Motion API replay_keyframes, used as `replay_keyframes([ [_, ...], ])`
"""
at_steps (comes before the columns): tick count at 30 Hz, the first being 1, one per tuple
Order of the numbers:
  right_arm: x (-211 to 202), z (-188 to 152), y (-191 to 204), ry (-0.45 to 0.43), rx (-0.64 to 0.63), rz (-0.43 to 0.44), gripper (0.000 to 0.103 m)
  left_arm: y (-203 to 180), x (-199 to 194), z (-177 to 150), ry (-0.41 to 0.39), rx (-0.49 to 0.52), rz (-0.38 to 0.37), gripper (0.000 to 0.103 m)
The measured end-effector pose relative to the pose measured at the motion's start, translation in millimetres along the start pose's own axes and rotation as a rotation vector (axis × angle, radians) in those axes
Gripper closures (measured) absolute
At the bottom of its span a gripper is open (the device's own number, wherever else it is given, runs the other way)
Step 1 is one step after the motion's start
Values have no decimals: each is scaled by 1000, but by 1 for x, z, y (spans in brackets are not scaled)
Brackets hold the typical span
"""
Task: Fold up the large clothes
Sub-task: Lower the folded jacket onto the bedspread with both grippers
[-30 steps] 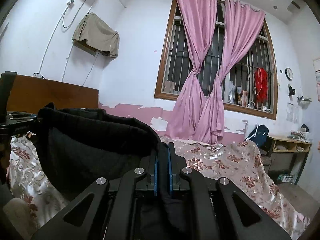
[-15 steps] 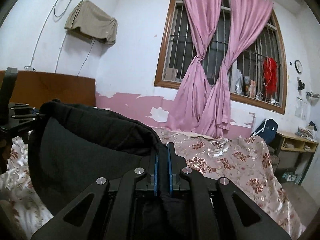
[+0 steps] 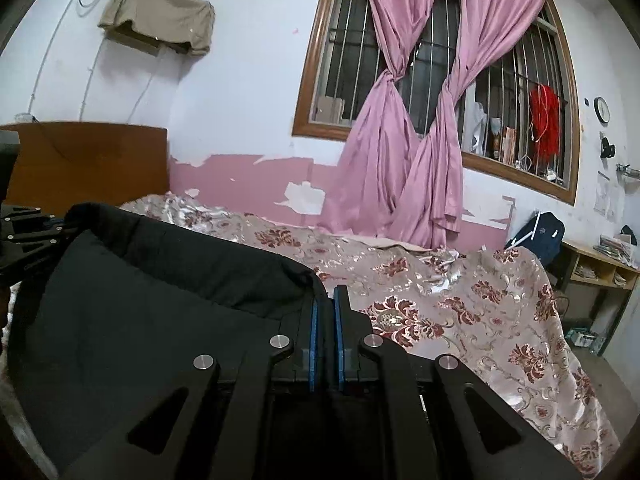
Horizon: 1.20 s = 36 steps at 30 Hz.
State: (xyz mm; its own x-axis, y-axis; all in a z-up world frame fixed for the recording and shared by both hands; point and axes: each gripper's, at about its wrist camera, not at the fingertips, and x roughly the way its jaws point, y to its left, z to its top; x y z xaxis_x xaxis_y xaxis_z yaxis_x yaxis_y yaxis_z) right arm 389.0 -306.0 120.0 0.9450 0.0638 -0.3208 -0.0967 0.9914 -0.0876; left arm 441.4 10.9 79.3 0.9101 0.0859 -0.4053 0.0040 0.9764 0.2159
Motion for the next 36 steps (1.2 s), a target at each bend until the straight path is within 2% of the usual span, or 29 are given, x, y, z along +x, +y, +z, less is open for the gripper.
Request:
replay_keyframes([
  [6, 48, -21, 11, 69, -49, -13, 97, -4, 40, -18, 75, 13, -8, 97],
  [7, 55, -22, 12, 75, -61, -17, 101, -4, 45, -19, 83, 14, -8, 97],
  [12, 79, -20, 16, 59, -83, -55, 103, -7, 67, -29, 118, 5, -17, 97],
  [18, 93, -26, 15, 93, -56, -25, 103, -17, 92, -36, 203, 39, -21, 97],
  [22, 90, -28, 3, 107, -12, -3, 102, -13, 98, -36, 246, 22, -45, 94],
  [23, 88, -28, -1, 113, -5, 8, 99, -10, 97, -35, 248, 9, -58, 94],
  [24, 85, -29, -4, 123, -1, 17, 87, -6, 95, -34, 248, -7, -70, 93],
  [25, 82, -32, -9, 132, 3, 25, 66, -3, 93, -33, 248, -19, -77, 91],
  [26, 78, -34, -12, 138, 8, 38, 55, 1, 89, -32, 245, -39, -86, 91],
  [27, 73, -36, -16, 138, 14, 53, 43, 4, 84, -32, 241, -58, -84, 88],
  [29, 58, -41, -21, 128, 16, 82, 43, 9, 75, -31, 229, -85, -80, 81],
  [30, 54, -42, -22, 135, 7, 85, 43, 11, 69, -30, 213, -94, -75, 70],
  [31, 49, -44, -23, 148, -3, 88, 43, 12, 64, -28, 196, -101, -72, 54],
  [32, 44, -45, -24, 153, -6, 93, 42, 15, 53, -26, 158, -116, -71, 43],
  [33, 39, -46, -25, 156, -5, 100, 38, 17, 48, -23, 137, -126, -69, 22],
  [34, 34, -47, -25, 159, -3, 109, 30, 19, 38, -22, 103, -139, -67, 16],
  [36, 24, -48, -26, 157, 0, 125, 26, 21, 17, -20, 48, -150, -92, 16],
])
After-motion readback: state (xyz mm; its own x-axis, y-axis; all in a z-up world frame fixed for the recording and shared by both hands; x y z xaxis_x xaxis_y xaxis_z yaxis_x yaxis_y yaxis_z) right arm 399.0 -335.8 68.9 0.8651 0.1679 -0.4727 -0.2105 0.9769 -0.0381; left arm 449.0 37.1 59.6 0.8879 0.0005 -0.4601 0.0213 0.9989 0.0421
